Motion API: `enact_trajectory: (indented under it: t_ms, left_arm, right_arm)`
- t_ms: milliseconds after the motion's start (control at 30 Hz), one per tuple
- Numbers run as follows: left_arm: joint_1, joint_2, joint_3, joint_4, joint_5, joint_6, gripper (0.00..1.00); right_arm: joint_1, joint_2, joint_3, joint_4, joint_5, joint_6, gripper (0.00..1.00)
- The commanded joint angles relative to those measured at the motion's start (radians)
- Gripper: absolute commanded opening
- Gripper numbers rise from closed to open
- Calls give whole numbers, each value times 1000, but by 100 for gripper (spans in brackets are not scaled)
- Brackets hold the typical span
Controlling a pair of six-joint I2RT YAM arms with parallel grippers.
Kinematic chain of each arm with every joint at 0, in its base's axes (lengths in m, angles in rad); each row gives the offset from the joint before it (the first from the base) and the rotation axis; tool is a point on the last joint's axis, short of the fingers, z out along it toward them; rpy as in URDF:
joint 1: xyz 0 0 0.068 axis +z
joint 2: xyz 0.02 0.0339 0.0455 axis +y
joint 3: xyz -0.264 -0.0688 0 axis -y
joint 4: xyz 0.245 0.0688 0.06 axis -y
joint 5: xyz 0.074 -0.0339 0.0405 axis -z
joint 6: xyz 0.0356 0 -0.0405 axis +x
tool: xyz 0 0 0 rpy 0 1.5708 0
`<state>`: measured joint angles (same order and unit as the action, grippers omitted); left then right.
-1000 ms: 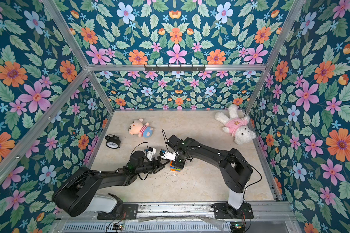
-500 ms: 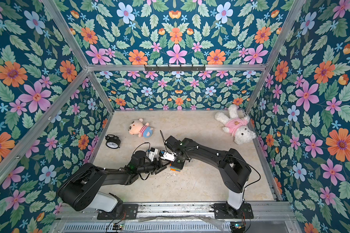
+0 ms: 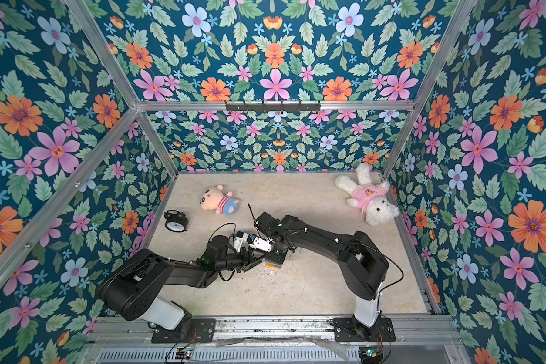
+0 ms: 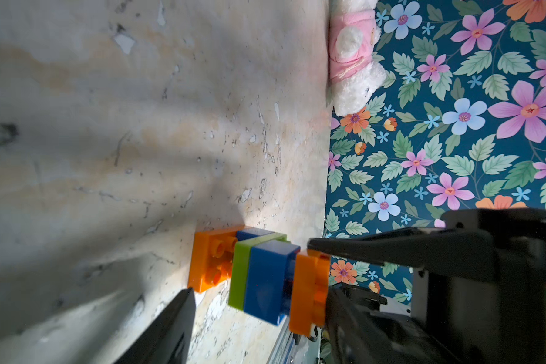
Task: Assemble the number 5 with lego
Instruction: Assemble the lego brick with the lego brick.
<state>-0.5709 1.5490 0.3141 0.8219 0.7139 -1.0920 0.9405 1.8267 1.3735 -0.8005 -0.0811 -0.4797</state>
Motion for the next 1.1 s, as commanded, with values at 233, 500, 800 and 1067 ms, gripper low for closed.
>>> enact_trajectory:
  t_ms: [233,500,800,1067]
  left_arm:
    - [0,74,-3,124,41,-34,66]
    - [-6,99,-6,151,46,-47,63]
    - [-7,137,-20,185,41,-64,58]
    - [-8,151,-21,190,39,-65,51]
  right_arm:
    - [1,1,-6,-47,-11,-10,22]
    - [3,16,14,-68,-31,-10,20]
    - [3,4,1,-56,-37,-22,20]
    - [3,9,1,-43,-5,14,22]
